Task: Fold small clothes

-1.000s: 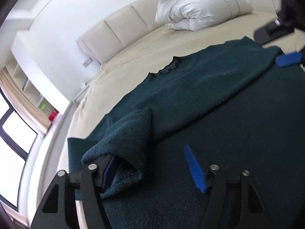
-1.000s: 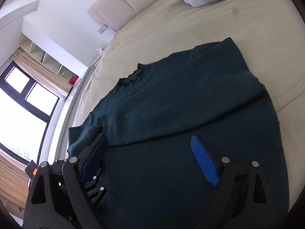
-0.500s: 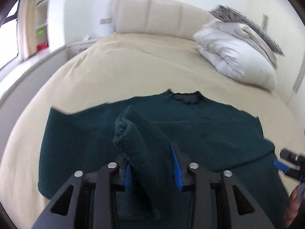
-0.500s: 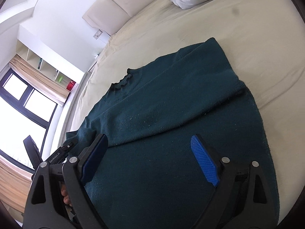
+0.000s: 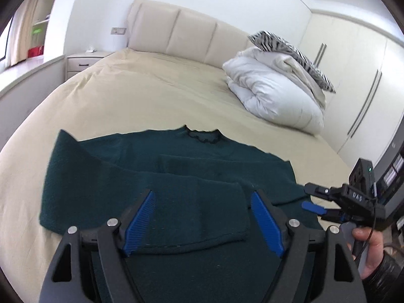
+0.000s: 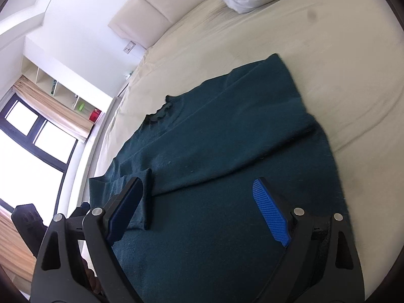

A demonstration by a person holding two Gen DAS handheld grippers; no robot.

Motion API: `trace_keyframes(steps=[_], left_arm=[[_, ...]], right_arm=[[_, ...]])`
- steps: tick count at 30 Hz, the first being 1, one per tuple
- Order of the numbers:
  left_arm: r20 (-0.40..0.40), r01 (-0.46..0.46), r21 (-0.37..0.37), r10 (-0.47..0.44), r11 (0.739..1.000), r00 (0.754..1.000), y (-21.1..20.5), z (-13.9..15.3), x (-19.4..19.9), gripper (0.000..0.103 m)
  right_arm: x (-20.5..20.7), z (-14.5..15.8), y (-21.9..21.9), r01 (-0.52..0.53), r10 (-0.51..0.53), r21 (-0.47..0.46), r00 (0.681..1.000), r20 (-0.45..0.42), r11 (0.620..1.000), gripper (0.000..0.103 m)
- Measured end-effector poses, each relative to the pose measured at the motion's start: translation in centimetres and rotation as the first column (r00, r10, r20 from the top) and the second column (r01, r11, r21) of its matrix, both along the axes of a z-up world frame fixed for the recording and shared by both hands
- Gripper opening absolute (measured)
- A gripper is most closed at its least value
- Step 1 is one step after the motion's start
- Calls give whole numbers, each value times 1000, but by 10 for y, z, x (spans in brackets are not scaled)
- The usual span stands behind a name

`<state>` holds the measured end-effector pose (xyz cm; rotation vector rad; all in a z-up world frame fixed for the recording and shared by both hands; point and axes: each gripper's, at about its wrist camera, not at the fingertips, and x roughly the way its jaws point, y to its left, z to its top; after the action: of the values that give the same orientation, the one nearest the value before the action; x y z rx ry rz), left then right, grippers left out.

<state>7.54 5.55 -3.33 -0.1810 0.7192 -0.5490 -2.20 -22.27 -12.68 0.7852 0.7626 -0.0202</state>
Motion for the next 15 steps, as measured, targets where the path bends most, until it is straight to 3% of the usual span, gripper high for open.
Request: trace_keyframes(steps=[3, 6, 10, 12, 14, 15], left_arm=[[-21, -126, 11, 127, 992, 992, 38, 1, 21, 80], [-46, -228, 7, 228, 974, 973, 72, -1, 36, 80], [-82, -306, 15, 306, 952, 949, 103, -11, 51, 80], [-106, -336, 13, 336, 942, 936, 116, -18, 54, 80], [-136, -361, -4, 357, 933, 924, 127, -26, 53, 80], [-151, -371, -16, 364, 929, 919, 132, -30, 54, 80]], right_arm=[[29, 5, 35, -108, 108, -1, 994, 9, 994, 89], [63, -2, 75, -221, 218, -50, 974, -61, 974, 89], [96, -28, 104, -259, 248, -40, 951, -184, 965, 80], [100, -30, 116, -249, 229, -97, 956, -185, 964, 79], [102, -25, 127, -263, 234, -159, 955, -181, 952, 60], [102, -25, 132, -276, 239, -195, 951, -194, 941, 42]])
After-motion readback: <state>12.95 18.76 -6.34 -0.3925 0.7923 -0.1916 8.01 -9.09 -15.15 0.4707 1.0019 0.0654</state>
